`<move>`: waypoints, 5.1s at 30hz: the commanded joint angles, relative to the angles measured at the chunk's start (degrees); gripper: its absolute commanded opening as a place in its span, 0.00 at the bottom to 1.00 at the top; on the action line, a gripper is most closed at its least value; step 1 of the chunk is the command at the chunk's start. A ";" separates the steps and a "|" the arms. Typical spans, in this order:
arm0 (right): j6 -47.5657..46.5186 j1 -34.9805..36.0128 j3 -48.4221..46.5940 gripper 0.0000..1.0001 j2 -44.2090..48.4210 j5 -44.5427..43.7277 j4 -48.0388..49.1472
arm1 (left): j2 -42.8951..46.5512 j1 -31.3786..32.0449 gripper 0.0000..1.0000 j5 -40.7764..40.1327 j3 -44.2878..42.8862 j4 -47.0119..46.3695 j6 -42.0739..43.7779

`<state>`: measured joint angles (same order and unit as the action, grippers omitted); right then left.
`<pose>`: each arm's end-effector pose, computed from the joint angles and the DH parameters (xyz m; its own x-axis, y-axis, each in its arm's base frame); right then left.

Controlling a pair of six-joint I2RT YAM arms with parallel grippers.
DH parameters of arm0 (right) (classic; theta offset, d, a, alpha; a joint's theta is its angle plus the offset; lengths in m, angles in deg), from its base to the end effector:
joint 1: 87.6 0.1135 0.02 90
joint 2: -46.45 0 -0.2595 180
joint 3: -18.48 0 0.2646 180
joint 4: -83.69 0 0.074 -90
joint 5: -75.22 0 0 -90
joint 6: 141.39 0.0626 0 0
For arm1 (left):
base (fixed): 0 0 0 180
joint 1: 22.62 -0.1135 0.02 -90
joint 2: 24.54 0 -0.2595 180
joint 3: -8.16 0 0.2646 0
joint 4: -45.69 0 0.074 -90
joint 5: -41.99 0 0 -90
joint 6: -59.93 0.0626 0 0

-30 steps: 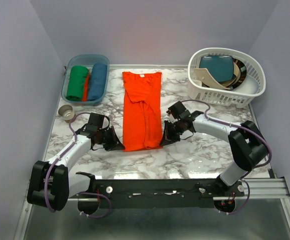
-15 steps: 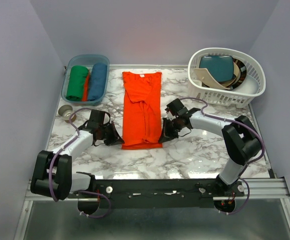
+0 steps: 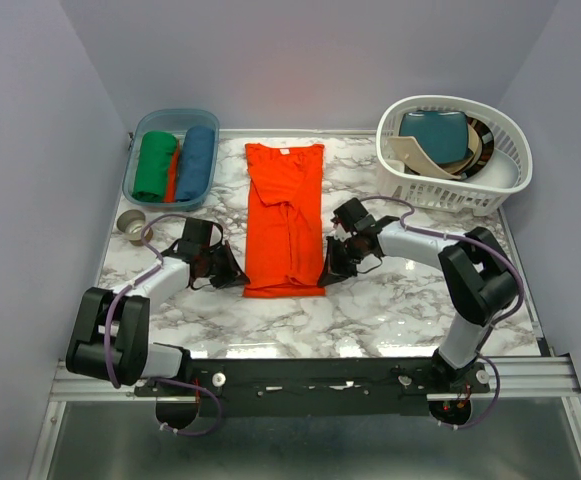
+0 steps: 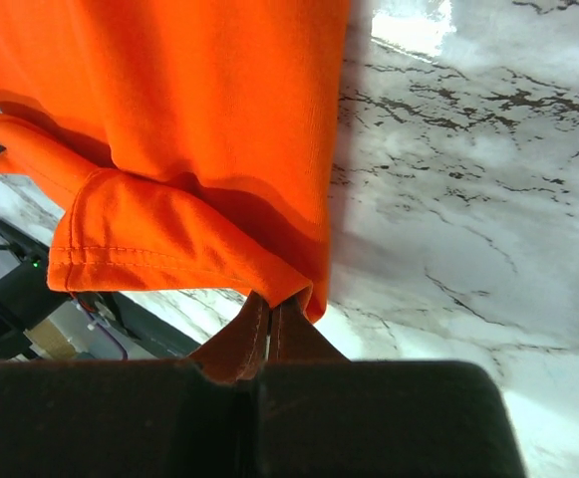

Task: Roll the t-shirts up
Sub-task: Roll the T-shirt to the center of the board.

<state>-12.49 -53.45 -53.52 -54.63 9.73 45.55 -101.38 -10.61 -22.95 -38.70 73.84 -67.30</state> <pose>0.2766 0.2190 0.1188 -0.9980 0.0134 -0.0611 -0.0218 0.8409 0.5408 0.2479 -0.0799 0.1230 -0.9078 -0.3672 -0.2028 -0.1783 0.7753 -0.6059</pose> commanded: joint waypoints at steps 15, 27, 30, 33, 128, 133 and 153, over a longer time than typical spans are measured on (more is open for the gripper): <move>-9.44 -0.93 0.53 0.50 5.09 -0.95 2.10 | -2.17 -0.41 0.40 -1.95 -0.96 -5.20 2.78; -37.90 6.00 1.77 0.47 13.89 2.46 3.15 | 0.02 -0.94 0.47 -7.65 -12.29 6.71 12.18; -48.37 10.40 1.76 0.36 13.98 2.73 3.06 | 1.95 -1.29 0.40 -6.70 -13.09 12.36 10.78; -52.42 12.08 1.59 0.28 12.49 2.39 4.03 | 2.92 -1.38 0.09 0.06 -10.11 15.45 8.76; -82.23 2.76 5.98 0.55 19.86 -3.06 8.87 | 16.07 14.17 0.66 11.34 -9.35 18.62 87.29; -79.77 2.94 8.52 0.57 24.86 -5.61 7.37 | 23.65 20.67 0.70 4.05 4.99 7.94 104.28; -77.48 2.94 16.00 0.58 33.67 -2.54 4.21 | 22.09 21.48 0.56 1.05 19.43 -4.59 113.78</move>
<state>-89.93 -50.80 -37.52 -21.23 5.07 50.64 -77.32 10.53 -20.83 -19.20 66.52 43.05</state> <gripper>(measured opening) 0.579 0.574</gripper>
